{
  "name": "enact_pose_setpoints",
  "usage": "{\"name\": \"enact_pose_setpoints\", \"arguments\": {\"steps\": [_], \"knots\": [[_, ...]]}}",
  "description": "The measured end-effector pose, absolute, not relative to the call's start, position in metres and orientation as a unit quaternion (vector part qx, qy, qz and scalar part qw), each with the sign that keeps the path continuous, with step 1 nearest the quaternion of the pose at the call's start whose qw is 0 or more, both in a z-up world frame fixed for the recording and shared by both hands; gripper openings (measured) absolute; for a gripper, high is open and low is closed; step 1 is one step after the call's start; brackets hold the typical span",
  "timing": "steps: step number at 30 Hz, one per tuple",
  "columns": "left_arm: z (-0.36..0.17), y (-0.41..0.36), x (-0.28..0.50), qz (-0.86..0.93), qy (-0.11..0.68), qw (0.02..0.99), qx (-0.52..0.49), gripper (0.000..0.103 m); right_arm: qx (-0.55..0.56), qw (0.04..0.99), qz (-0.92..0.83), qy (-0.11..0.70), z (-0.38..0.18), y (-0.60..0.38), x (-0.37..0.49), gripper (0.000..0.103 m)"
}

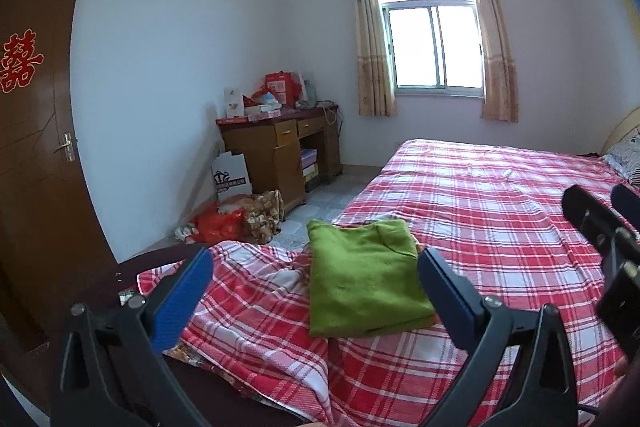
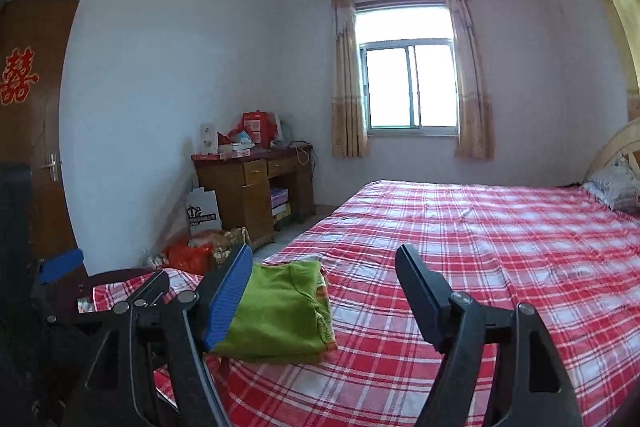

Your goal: Fold small clothes

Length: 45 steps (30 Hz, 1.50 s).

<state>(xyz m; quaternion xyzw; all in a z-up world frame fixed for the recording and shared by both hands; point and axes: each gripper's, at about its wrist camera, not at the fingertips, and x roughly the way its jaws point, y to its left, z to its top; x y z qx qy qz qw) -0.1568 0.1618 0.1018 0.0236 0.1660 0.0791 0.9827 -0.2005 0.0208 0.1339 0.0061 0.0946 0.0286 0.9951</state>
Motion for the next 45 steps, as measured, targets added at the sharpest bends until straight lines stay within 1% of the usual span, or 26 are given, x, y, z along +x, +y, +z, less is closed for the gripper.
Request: {"name": "enact_pose_setpoints", "arguments": {"steps": [45], "knots": [[0.090, 0.157, -0.147, 0.078, 0.197, 0.977, 0.031, 0.103, 0.027, 0.992, 0.027, 0.119, 0.124, 0.010, -0.195, 0.075]]}}
